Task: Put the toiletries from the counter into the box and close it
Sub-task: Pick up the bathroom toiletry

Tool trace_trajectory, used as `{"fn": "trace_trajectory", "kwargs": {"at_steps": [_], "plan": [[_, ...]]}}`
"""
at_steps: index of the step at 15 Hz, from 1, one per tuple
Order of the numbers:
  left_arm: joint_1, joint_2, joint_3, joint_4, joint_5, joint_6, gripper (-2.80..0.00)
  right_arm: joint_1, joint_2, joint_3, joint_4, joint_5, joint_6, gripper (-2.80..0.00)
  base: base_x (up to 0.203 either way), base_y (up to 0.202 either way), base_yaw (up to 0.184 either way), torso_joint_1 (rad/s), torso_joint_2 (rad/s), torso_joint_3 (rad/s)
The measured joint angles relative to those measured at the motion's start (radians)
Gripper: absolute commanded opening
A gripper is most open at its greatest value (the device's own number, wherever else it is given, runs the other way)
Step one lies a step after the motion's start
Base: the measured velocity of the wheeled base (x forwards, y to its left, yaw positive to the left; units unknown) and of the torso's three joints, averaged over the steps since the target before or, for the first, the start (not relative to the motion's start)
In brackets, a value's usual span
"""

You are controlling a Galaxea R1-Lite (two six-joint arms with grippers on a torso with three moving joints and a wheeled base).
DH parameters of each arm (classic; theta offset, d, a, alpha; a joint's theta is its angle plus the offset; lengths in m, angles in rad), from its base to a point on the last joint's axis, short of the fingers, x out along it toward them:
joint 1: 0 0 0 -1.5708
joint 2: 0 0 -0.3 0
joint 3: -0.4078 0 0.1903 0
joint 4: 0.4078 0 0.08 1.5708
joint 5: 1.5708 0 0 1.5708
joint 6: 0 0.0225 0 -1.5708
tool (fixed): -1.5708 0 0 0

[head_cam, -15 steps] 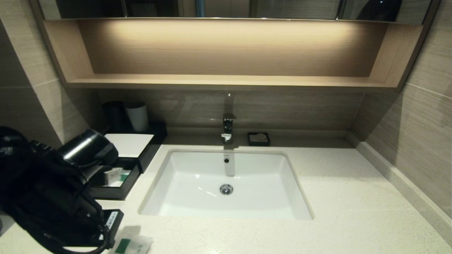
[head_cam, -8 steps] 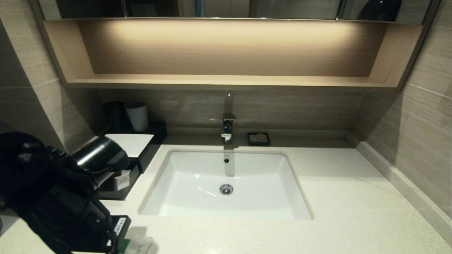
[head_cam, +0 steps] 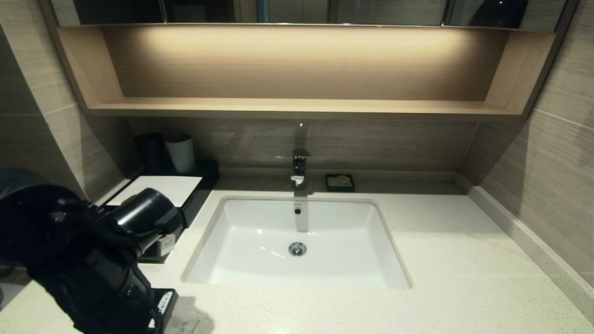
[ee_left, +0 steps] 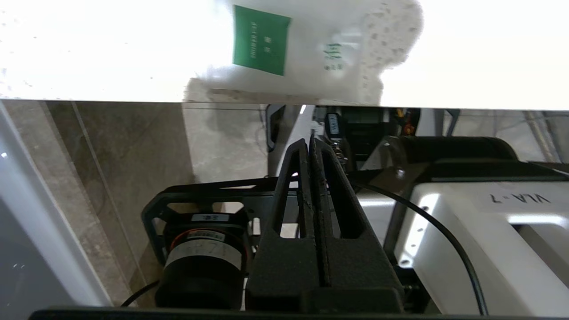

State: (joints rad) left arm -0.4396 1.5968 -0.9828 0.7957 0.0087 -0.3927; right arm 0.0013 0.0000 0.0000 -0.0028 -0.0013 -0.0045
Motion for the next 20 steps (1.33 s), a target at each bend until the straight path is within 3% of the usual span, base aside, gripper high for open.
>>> {"fn": "trace_trajectory", "kwargs": {"at_steps": [20], "plan": [[0.021,0.077,0.028,-0.048,0.016,-0.011,-2.80,0.000,0.000,0.000,0.000,-0.001,0.000,-2.80,0.000,0.000,0.000,0.000,0.00,0.000]]}}
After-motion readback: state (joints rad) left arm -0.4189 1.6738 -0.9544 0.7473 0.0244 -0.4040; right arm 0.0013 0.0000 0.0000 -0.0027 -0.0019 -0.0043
